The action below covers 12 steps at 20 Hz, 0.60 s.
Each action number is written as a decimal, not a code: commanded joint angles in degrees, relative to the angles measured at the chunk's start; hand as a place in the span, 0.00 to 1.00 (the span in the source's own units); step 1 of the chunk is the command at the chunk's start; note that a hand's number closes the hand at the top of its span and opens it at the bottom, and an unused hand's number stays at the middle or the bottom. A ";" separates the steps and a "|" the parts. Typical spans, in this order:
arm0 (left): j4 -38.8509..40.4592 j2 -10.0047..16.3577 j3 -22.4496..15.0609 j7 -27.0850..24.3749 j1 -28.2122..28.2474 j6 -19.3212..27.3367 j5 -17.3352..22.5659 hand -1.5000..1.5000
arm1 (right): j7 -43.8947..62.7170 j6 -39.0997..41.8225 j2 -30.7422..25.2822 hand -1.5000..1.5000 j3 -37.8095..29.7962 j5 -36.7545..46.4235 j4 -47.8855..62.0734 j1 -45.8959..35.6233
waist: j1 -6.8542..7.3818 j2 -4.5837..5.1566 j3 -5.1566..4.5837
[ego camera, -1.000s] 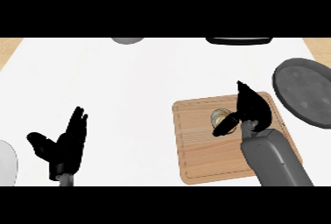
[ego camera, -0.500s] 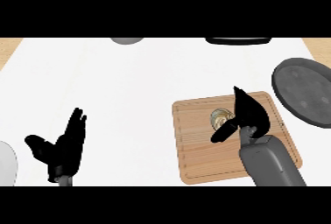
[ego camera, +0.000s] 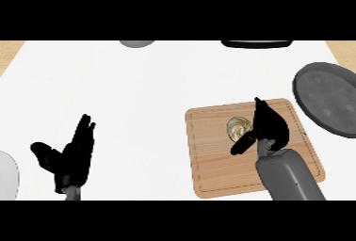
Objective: Pick the cupcake from the cutting board and place it in the pan
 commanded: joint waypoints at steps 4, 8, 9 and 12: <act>5.14 -2.64 -1.31 -1.12 -0.77 0.59 -1.93 0.50 | -7.06 -1.94 0.11 1.00 -2.64 -0.48 7.77 -1.52 | 0.02 0.48 -0.49; 2.63 -3.07 -2.62 -2.17 4.18 -0.80 -1.87 0.50 | -9.71 -4.13 -0.51 1.00 0.22 3.70 8.55 -2.25 | 0.22 0.45 -0.49; 3.30 0.66 1.80 1.08 -0.04 -3.35 1.35 0.50 | -9.61 -5.91 1.15 1.00 1.50 4.90 8.41 -0.87 | 0.04 0.43 -0.49; 5.09 -0.02 1.82 -1.48 1.48 -3.87 0.87 0.50 | -9.67 -6.35 1.41 1.00 0.90 5.85 10.30 -2.33 | 0.10 0.44 -0.50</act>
